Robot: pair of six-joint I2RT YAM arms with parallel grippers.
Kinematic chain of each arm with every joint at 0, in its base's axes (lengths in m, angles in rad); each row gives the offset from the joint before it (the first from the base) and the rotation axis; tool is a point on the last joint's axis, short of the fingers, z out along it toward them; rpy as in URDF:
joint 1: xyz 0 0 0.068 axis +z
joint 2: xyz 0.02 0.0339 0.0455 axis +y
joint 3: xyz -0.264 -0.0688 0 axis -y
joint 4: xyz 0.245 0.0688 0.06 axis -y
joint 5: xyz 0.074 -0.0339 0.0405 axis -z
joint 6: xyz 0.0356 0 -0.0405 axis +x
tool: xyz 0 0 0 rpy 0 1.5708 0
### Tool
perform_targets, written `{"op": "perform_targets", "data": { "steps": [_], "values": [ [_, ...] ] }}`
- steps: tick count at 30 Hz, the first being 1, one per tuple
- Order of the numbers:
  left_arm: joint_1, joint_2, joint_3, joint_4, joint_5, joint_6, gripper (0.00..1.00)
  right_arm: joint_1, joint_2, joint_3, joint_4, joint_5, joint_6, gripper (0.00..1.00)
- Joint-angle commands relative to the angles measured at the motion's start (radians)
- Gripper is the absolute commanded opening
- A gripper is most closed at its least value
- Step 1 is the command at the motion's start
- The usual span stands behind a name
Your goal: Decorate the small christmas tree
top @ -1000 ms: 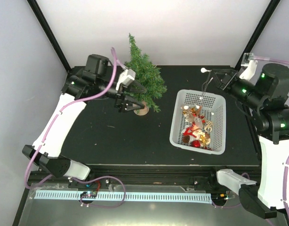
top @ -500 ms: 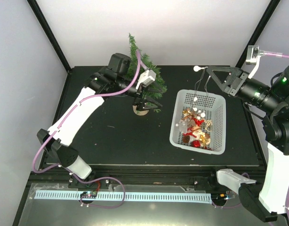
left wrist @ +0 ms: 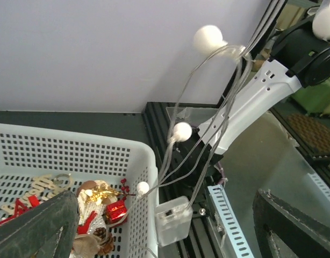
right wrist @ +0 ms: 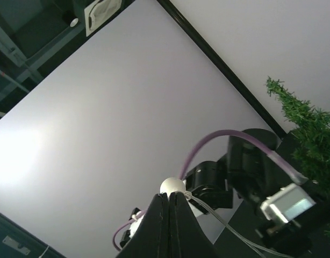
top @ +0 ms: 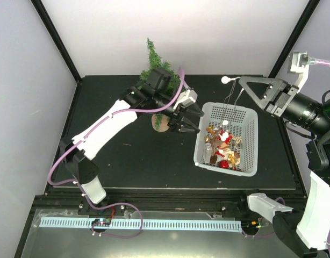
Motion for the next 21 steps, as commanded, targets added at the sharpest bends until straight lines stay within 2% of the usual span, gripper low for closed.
{"op": "perform_targets", "data": {
  "steps": [1, 3, 6, 14, 21],
  "values": [
    [-0.023, 0.029, 0.018, 0.034, 0.071, 0.021, 0.87, 0.004, 0.005, 0.041, 0.020, -0.031, 0.033, 0.01],
    [-0.033, 0.036, 0.017, 0.023, 0.114, 0.026, 0.82, 0.005, 0.007, 0.044, 0.013, -0.030, 0.028, 0.01],
    [-0.057, 0.038, 0.011, 0.008, 0.151, 0.041, 0.81, 0.005, 0.009, 0.042, 0.004, -0.027, 0.020, 0.01],
    [-0.143, 0.055, 0.013, -0.023, 0.160, 0.094, 0.72, 0.004, 0.011, 0.038, -0.009, -0.032, 0.009, 0.01],
    [-0.175, 0.084, 0.031, 0.021, 0.128, 0.047, 0.52, 0.004, -0.003, 0.021, -0.009, -0.034, 0.012, 0.01]
  ]
}}
